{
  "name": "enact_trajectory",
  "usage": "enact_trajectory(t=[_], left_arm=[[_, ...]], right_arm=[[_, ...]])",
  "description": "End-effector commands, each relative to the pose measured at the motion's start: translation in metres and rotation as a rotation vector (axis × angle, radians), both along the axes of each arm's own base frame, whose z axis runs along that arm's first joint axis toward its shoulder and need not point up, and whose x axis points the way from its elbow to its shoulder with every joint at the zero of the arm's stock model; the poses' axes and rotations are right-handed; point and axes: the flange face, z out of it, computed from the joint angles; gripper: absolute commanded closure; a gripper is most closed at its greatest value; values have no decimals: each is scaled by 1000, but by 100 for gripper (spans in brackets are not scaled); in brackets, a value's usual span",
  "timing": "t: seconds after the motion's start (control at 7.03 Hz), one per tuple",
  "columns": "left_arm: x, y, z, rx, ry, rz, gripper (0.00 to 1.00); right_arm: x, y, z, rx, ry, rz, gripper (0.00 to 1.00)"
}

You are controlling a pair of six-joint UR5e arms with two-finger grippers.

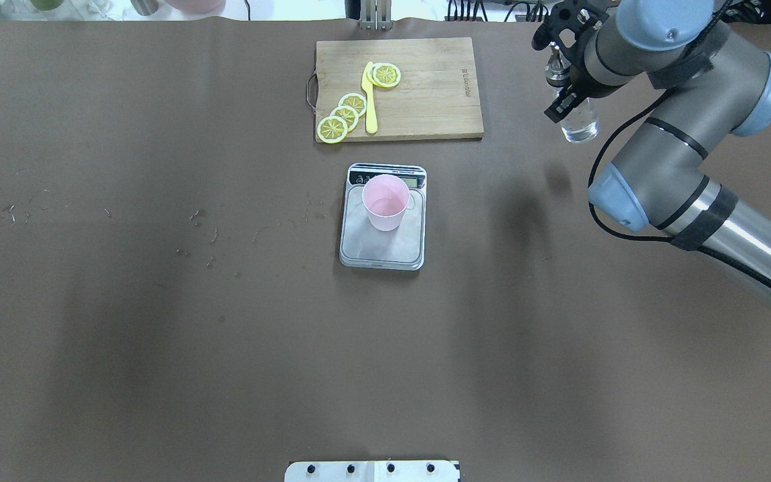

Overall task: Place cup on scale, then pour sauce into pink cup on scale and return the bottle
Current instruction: 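Turn the bottle upright and carry it back toward its spot with the right gripper, then lower the glass bottle onto the table beside the cutting board with the right gripper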

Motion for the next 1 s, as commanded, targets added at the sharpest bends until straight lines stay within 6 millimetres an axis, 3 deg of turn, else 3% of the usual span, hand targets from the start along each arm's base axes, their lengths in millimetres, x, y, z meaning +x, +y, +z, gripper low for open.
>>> enact_trajectory(t=[0.0,0.14,0.28,0.43,0.57,0.85], left_arm=[[-1,6,-18,2,8,-10,3],[-1,6,-18,2,8,-10,3],[-1,7,-21,8,7,-10,3],[-1,7,-22,9,6,-11,3],[-1,7,-23,11,6,-11,3],[-1,7,-23,14,3,-13,3]], right_arm=[[40,-18,15,-52,-111,68,100],[55,-23,19,-88,-143,86,100],[68,-19,37,-115,-184,111,100],[82,-11,68,-127,-227,135,100],[92,-11,77,-198,-278,161,100],[117,8,117,-167,-322,183,100]])
